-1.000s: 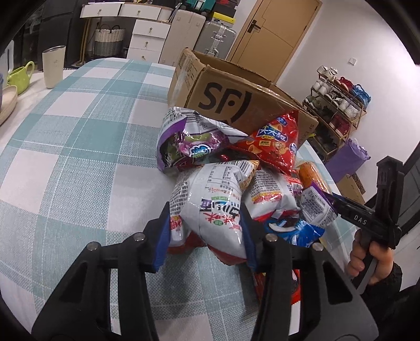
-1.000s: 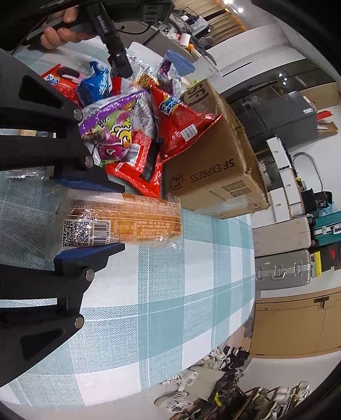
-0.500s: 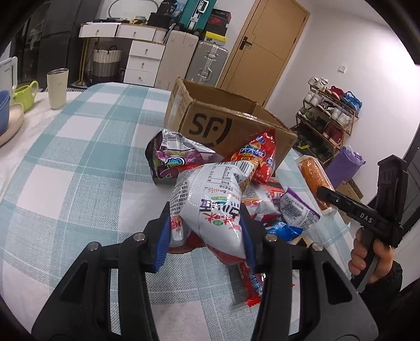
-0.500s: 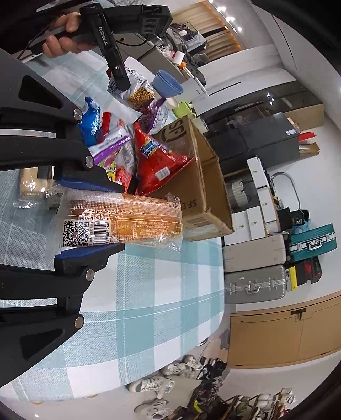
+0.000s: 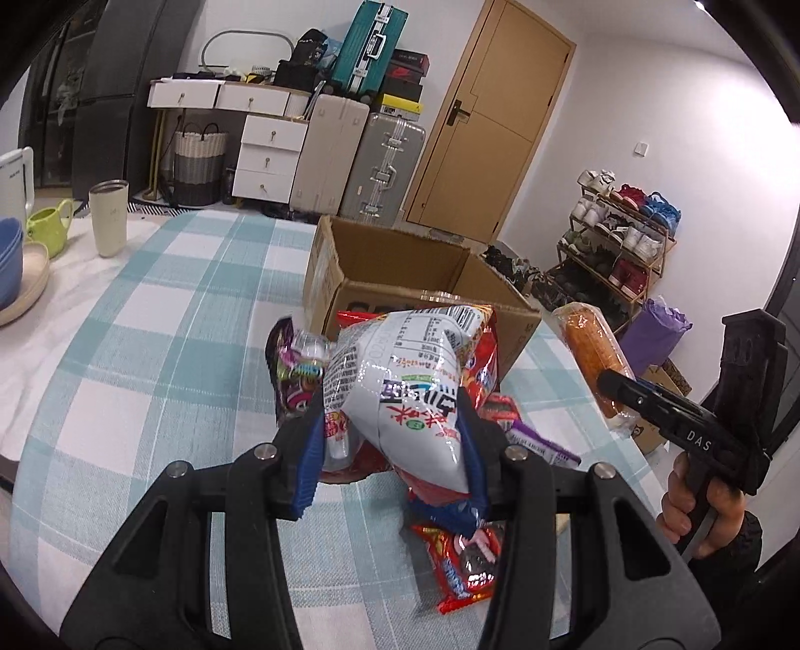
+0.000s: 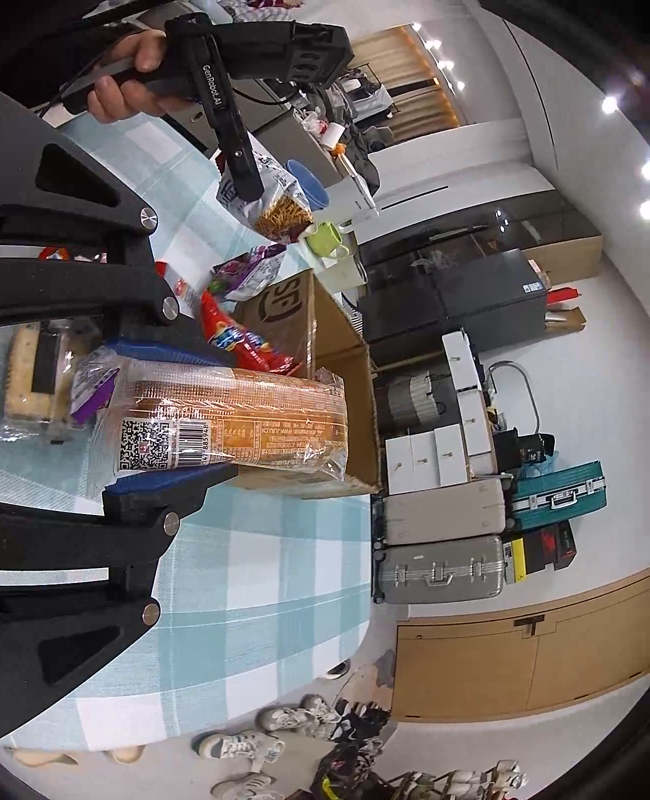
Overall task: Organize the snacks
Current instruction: 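Carry both bags over the box and open both tools to drop them in, then withdraw both tools from the box back toward the snack pile, then grasp the red Oreo pack with the left tool while the right tool grasps the clear cracker pack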
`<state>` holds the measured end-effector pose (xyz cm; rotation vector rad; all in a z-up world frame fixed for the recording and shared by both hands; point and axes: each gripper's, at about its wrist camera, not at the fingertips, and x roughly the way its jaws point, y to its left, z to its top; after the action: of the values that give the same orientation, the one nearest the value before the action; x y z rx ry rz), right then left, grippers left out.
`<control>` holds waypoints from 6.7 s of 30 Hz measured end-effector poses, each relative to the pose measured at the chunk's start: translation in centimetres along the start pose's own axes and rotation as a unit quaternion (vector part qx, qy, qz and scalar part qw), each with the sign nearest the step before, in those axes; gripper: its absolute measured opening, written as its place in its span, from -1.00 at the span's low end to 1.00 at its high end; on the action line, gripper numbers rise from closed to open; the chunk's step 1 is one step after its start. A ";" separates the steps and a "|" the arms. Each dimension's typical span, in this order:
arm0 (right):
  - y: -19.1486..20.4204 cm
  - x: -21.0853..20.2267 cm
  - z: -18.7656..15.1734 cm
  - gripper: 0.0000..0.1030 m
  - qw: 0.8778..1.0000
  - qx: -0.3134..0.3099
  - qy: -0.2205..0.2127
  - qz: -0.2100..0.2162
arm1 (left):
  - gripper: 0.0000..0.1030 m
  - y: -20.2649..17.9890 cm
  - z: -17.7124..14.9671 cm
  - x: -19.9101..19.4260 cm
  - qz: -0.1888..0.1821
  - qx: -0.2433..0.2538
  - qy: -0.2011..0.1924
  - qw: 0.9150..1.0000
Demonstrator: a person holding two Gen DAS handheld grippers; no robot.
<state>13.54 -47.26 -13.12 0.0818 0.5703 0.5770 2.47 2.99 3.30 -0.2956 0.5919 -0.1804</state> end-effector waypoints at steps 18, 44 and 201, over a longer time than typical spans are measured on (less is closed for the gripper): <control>0.8 3.6 5.5 -0.31 1.000 -0.005 -0.003 0.016 | -0.17 -4.0 7.5 2.1 0.035 0.040 -0.025 0.998; -0.6 11.4 9.0 -0.31 0.999 -0.008 0.040 0.010 | -0.16 -2.0 12.7 14.9 0.076 0.030 0.029 0.996; 1.7 -0.9 -5.5 0.21 0.994 -0.072 0.084 -0.022 | 0.63 -7.3 -8.7 8.2 0.051 0.115 0.203 0.971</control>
<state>9.17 -46.81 -16.95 -0.1166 0.6911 0.5847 3.57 -7.90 -5.46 0.0009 0.9817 -0.2106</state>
